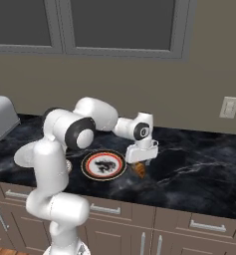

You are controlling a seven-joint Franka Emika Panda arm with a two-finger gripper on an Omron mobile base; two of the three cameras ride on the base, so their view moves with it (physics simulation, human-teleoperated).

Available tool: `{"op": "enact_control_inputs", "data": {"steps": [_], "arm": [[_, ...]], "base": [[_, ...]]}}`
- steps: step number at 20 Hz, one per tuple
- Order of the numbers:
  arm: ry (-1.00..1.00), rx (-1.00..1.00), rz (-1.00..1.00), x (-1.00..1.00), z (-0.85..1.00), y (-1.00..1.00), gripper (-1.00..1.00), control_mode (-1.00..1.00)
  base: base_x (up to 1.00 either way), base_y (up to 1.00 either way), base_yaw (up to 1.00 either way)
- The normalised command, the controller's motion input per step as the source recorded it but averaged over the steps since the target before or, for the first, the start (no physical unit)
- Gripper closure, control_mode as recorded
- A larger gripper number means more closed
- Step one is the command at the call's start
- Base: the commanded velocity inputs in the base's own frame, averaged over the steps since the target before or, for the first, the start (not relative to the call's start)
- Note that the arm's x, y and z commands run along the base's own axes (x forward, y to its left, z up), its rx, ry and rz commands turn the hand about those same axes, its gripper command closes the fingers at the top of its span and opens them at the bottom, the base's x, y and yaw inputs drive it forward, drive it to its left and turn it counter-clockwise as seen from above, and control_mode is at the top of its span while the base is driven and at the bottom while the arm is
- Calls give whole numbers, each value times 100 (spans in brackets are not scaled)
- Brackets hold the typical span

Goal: Place the pastries on the plates.

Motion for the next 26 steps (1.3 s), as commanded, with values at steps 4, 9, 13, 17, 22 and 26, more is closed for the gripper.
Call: {"op": "enact_control_inputs", "data": {"steps": [4,9,13,17,22,26], "arm": [[2,0,3,-100,-100,79,-100,-100],[0,1,8,-100,-100,100,-100,-100],[-9,8,15,-73,-85,76,100,-100],[-8,18,9,-23,23,-2,100,-100],[10,28,2,0,100,-10,100,-100],[27,22,2,9,100,26,100,-100]], "base": [[0,0,0],[0,0,0],[0,0,0],[0,0,0],[0,0,0],[0,0,0]]}}
